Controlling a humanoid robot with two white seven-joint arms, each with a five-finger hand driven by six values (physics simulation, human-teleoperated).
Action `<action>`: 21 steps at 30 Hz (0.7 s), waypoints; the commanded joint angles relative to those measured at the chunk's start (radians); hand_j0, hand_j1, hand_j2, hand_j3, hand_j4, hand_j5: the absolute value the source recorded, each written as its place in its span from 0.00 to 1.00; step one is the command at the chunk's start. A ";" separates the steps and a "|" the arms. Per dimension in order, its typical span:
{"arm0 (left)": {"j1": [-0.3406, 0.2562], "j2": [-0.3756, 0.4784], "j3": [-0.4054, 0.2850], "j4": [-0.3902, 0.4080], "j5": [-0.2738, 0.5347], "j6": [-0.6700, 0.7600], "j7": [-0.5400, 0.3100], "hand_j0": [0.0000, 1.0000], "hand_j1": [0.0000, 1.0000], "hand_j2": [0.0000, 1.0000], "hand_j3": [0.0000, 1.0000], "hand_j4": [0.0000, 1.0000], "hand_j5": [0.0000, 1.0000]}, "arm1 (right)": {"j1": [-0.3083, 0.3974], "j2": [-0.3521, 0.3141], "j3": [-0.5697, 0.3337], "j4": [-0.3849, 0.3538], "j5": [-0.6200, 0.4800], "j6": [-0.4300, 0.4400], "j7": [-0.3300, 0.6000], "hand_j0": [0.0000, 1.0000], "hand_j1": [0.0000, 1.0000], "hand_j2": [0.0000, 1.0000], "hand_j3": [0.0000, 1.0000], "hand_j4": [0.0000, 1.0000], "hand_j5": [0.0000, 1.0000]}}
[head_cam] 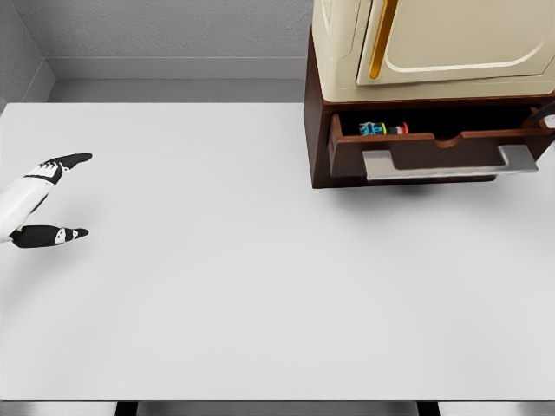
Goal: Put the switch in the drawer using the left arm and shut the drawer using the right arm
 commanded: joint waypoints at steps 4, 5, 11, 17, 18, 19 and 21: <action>-0.002 0.000 0.000 -0.001 0.008 0.002 0.000 1.00 1.00 1.00 1.00 1.00 1.00 | 0.002 -0.010 -0.009 -0.005 -0.035 0.000 -0.001 0.55 0.55 0.55 0.55 0.55 0.55; 0.000 0.000 0.000 -0.001 0.008 0.002 0.000 1.00 1.00 1.00 1.00 1.00 1.00 | 0.003 -0.010 -0.009 -0.010 -0.035 0.000 -0.001 0.55 0.55 0.55 0.55 0.55 0.55; -0.002 0.000 0.000 -0.001 0.008 0.002 0.000 1.00 1.00 1.00 1.00 1.00 1.00 | 0.031 -0.016 -0.004 -0.089 -0.033 0.000 0.004 0.56 0.56 0.56 0.56 0.56 0.56; 0.000 0.000 0.000 -0.001 0.008 0.002 0.000 1.00 1.00 1.00 1.00 1.00 1.00 | 0.074 -0.048 -0.007 -0.141 -0.035 0.000 0.004 0.58 0.58 0.58 0.58 0.58 0.58; -0.002 0.000 0.000 -0.001 0.008 0.002 0.000 1.00 1.00 1.00 1.00 1.00 1.00 | 0.074 -0.048 -0.007 -0.141 -0.035 0.000 0.004 0.58 0.58 0.58 0.58 0.58 0.58; 0.000 0.000 0.000 -0.001 0.008 0.002 0.000 1.00 1.00 1.00 1.00 1.00 1.00 | 0.077 -0.048 -0.007 -0.143 -0.035 0.000 0.004 0.58 0.58 0.58 0.58 0.58 0.58; -0.002 0.000 0.000 -0.001 0.008 0.002 0.000 1.00 1.00 1.00 1.00 1.00 1.00 | 0.078 -0.048 -0.007 -0.151 -0.036 0.000 0.004 0.59 0.59 0.59 0.59 0.59 0.59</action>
